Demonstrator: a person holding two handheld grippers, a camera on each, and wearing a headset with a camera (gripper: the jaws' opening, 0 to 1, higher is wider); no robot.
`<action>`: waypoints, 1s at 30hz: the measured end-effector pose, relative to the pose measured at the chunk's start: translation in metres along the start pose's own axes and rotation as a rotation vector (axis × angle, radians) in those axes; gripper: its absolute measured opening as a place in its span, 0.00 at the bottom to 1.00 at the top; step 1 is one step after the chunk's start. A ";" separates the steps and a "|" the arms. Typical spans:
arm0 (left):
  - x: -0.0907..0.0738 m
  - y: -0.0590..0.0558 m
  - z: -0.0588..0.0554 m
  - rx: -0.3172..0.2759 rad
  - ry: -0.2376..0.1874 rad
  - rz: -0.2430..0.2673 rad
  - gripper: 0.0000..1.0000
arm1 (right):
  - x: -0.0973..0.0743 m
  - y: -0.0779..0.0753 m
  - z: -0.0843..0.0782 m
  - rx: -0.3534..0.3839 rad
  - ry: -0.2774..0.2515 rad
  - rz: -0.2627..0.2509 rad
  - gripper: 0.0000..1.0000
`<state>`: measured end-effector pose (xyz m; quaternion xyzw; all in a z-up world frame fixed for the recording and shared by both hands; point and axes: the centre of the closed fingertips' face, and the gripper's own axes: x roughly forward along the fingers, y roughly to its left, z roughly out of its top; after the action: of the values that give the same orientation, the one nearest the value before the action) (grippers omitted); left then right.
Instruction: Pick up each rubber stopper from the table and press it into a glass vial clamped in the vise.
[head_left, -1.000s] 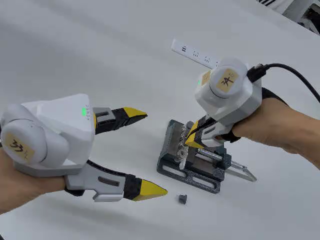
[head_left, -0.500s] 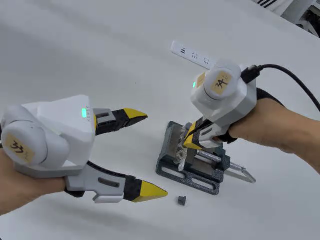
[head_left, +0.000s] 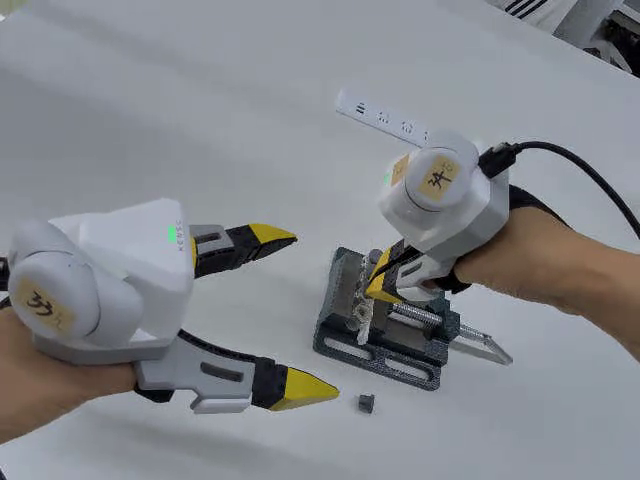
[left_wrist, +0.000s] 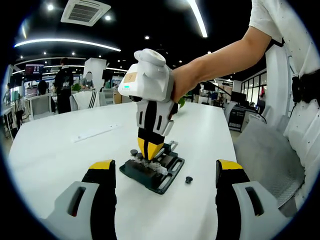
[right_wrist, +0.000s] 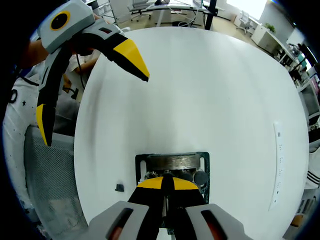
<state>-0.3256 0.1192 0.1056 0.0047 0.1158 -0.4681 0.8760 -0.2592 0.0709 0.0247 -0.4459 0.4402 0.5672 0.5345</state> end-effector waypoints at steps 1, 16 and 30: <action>-0.001 0.000 0.000 0.001 0.001 0.000 0.81 | 0.000 0.000 0.000 -0.001 -0.005 -0.003 0.00; -0.007 -0.009 0.006 0.020 0.024 0.004 0.81 | -0.003 -0.004 0.001 0.074 -0.122 -0.028 0.00; -0.011 -0.018 0.004 0.030 0.054 0.005 0.81 | -0.023 0.000 0.003 0.102 -0.216 -0.078 0.07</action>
<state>-0.3459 0.1177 0.1140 0.0308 0.1323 -0.4674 0.8735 -0.2581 0.0694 0.0481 -0.3713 0.3904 0.5678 0.6224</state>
